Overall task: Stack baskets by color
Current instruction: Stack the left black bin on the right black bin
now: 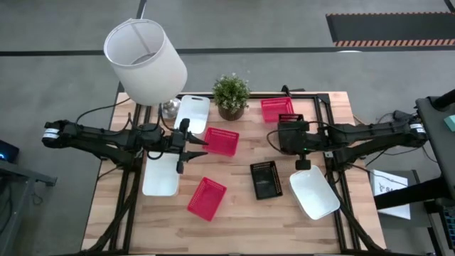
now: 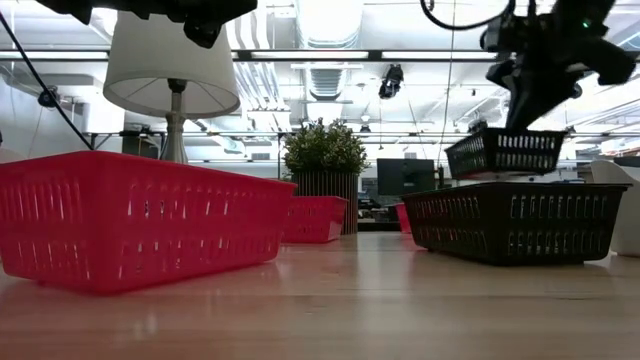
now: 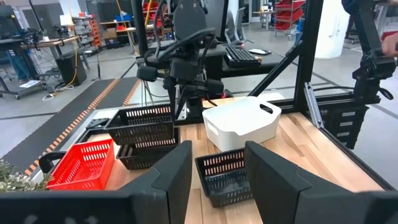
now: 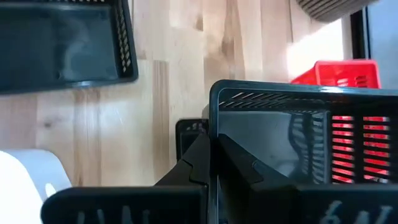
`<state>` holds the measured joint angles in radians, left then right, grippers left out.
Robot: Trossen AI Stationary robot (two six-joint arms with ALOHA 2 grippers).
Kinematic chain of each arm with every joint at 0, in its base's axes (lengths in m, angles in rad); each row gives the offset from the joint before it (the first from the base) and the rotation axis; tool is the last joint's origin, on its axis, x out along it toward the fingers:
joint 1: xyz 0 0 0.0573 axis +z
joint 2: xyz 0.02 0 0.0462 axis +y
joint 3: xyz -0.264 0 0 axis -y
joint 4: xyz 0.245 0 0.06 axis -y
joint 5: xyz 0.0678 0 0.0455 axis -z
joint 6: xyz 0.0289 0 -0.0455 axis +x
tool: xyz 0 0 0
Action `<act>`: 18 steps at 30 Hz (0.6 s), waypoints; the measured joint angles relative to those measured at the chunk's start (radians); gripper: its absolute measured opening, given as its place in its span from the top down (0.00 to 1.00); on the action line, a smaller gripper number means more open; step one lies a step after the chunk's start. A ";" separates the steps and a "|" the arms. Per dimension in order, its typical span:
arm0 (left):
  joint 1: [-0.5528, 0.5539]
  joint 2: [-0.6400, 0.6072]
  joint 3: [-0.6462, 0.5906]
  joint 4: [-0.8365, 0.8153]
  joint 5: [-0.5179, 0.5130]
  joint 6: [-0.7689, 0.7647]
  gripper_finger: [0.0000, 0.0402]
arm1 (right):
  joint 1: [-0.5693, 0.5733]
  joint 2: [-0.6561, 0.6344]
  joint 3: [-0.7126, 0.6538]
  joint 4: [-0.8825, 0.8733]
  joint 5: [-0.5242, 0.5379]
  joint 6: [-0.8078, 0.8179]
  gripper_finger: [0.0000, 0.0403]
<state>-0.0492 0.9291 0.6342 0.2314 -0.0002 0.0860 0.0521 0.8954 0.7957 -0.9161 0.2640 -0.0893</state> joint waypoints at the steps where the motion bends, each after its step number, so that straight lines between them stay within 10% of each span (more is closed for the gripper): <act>1: 0.000 0.000 0.000 0.000 0.000 0.000 0.67 | 0.000 -0.008 -0.015 0.008 0.000 0.000 0.98; 18: 0.000 0.000 0.000 0.006 0.000 0.003 0.67 | 0.000 0.027 -0.023 0.016 0.028 -0.005 0.98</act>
<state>-0.0491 0.9291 0.6342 0.2373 -0.0002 0.0891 0.0521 0.9222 0.7723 -0.8997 0.2919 -0.0945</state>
